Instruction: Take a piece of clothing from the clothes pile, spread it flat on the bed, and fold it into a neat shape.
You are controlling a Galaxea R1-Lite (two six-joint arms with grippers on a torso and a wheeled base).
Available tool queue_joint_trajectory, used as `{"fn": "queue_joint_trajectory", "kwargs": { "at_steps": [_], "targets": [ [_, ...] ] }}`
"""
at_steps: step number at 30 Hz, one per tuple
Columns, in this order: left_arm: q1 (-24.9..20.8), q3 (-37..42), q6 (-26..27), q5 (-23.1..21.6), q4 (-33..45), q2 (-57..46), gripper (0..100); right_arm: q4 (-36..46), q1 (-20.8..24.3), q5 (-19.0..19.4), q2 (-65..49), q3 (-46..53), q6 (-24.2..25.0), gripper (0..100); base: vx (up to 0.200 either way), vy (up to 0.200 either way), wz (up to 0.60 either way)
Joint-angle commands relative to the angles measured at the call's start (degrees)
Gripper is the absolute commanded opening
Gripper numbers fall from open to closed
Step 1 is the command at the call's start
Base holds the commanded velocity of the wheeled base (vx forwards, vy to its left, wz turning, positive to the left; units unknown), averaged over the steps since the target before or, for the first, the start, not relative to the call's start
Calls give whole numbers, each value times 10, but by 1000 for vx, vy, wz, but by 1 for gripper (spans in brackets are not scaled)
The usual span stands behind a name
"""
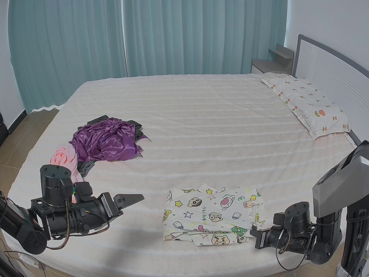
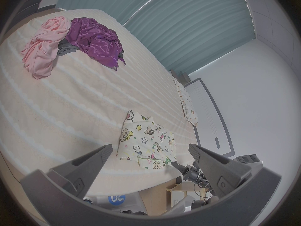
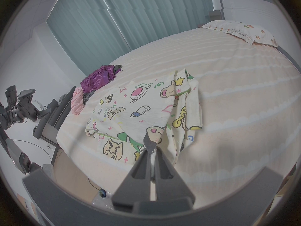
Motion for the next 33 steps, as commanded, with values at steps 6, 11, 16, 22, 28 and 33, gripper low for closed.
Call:
{"fn": "queue_joint_trajectory", "kwargs": {
  "at_steps": [6, 11, 16, 22, 28, 33],
  "targets": [
    [0, 0, 0, 0, 0, 0, 100, -2, -19, 2, -6, 21, -28, 0, 0, 0, 0],
    [-1, 0, -2, 0, 0, 1, 100, -6, -25, 4, 9, 21, -60, 0, 0, 0, 0],
    [0, 0, -2, 0, 0, 2, 100, 4, -25, 4, 11, 21, -60, 100, 0, 0, 0],
    [0, 0, -2, 0, 0, 5, 100, 3, -33, 2, -28, 21, -53, 100, 0, 0, 0],
    [2, -2, -3, 0, 0, 11, 100, -10, -90, 4, -74, 8, -56, 100, 0, 0, 0],
    [2, -3, -4, 0, -1, 25, 100, 2, -104, 7, -70, -83, -55, 100, 0, 0, 0]
  ]
}}
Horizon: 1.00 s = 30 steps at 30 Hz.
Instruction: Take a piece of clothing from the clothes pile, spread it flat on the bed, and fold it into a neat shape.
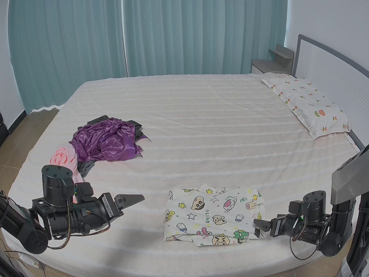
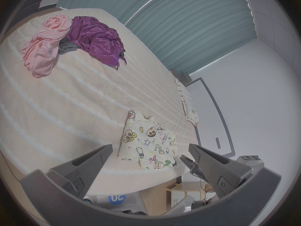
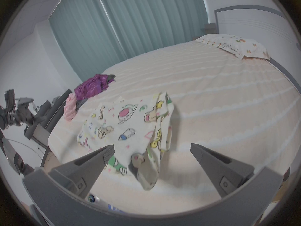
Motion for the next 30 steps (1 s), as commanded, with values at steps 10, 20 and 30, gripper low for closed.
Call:
{"fn": "queue_joint_trajectory", "kwargs": {
  "at_steps": [10, 20, 30],
  "targets": [
    [-1, 0, -3, -5, -1, 34, 100, 207, -13, 40, 5, -276, 57, 100, 0, 0, 0],
    [-1, 6, -3, -2, -46, 77, 100, 255, -20, 73, 56, -328, 61, 100, 0, 0, 0],
    [0, 6, -3, -3, -47, 81, 100, 253, -22, 75, 93, -327, 60, 100, 0, 0, 0]
  ]
}}
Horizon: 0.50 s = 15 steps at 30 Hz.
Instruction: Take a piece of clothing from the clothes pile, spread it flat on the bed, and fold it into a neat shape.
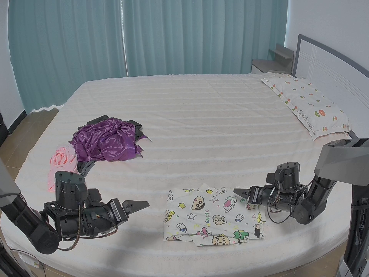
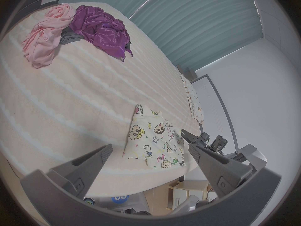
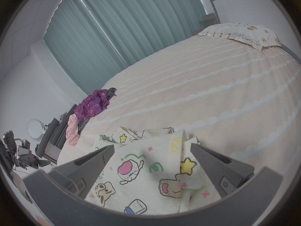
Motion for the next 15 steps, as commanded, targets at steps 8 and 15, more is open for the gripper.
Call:
{"fn": "queue_joint_trajectory", "kwargs": {
  "at_steps": [8, 15],
  "targets": [
    [0, -1, 1, 0, 0, 8, 100, 35, 2, 17, 38, -52, 3, 100, 0, 0, 0],
    [0, 0, 1, 1, 0, 8, 100, 54, -10, 16, 35, -74, 6, 0, 0, 0, 0]
  ]
}}
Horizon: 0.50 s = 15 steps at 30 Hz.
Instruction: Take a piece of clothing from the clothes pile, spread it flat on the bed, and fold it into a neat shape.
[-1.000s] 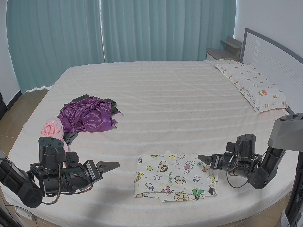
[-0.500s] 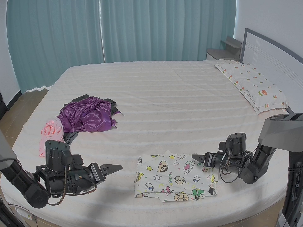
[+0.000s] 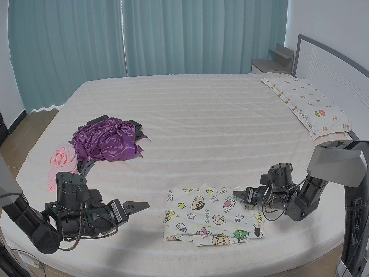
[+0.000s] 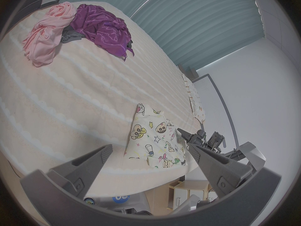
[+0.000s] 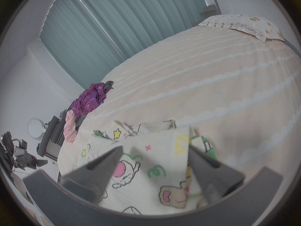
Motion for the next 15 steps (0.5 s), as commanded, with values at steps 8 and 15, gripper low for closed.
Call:
{"fn": "queue_joint_trajectory", "kwargs": {
  "at_steps": [8, 15],
  "targets": [
    [0, 1, 0, 3, 0, 0, 100, -2, -38, -39, -11, -11, 27, 0, 0, 0, 0],
    [1, 1, 0, 3, 0, -1, 100, -2, -45, -59, -15, -5, 42, 0, 0, 0, 0]
  ]
}}
